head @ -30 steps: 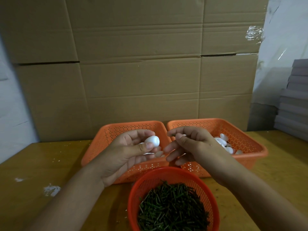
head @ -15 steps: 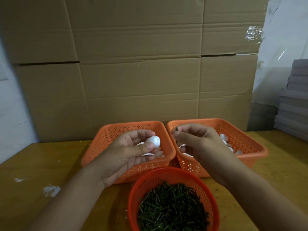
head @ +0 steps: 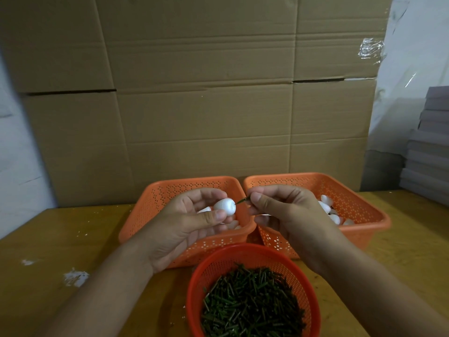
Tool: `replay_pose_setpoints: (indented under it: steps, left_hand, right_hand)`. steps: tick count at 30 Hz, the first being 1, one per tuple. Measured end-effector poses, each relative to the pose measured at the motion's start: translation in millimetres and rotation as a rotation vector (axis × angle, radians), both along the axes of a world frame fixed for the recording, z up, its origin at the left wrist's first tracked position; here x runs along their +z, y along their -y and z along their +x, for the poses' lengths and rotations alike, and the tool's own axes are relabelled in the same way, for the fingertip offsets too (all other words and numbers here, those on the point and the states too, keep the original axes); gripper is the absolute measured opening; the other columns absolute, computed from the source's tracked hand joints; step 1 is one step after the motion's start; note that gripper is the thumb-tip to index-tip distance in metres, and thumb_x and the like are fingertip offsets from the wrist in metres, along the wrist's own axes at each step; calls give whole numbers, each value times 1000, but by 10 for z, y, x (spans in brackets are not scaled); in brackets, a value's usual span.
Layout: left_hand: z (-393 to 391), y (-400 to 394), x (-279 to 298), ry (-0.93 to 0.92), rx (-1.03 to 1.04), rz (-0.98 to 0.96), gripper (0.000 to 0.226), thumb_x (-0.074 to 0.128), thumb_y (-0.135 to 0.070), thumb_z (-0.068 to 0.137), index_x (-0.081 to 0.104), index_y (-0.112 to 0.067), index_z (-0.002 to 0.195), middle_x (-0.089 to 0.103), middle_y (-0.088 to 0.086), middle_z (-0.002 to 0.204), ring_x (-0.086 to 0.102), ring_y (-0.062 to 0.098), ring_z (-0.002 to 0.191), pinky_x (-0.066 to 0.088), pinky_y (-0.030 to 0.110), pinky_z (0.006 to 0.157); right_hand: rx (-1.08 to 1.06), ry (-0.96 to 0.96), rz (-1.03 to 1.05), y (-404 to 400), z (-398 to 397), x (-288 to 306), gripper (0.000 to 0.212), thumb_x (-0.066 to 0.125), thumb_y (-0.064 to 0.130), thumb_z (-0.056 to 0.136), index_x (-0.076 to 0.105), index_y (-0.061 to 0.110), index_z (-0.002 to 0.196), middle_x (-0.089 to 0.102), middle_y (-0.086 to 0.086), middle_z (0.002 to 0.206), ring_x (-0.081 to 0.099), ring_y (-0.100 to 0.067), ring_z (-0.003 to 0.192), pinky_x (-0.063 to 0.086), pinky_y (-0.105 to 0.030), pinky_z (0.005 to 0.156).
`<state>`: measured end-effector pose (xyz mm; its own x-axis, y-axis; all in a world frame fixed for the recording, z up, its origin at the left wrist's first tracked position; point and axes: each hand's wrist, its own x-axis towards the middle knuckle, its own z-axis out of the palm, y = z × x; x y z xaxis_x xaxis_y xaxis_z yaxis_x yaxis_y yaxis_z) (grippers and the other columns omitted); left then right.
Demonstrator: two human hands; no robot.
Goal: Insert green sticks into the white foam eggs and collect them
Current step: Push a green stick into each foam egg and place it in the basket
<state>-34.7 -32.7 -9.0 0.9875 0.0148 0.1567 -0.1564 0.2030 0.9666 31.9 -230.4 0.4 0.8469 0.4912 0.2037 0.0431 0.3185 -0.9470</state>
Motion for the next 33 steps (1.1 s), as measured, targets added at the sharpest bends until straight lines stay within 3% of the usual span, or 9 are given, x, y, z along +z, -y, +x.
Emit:
replay_pose_setpoints:
  steps: [20,33]
  left_hand:
    - [-10,46,15,21,16,48,35,88,-13,65,77,-18,98,74,8,108,73,26,97,59,28,80]
    - [-4,56,3,29,51,65,34,90,-16,61,78,-20,92,75,6,105,74,27,96,59,28,79]
  right_hand:
    - [-28,69,-104,-69,-77,-33,4,73,4,84,75,6,82,72,-17,75,69,-17,68,54,-21,60]
    - [-44,134,-175,-61,-69,-71,7,74,9,85,79,9,81,70,-5,69,63,-8,62,50,-19,56]
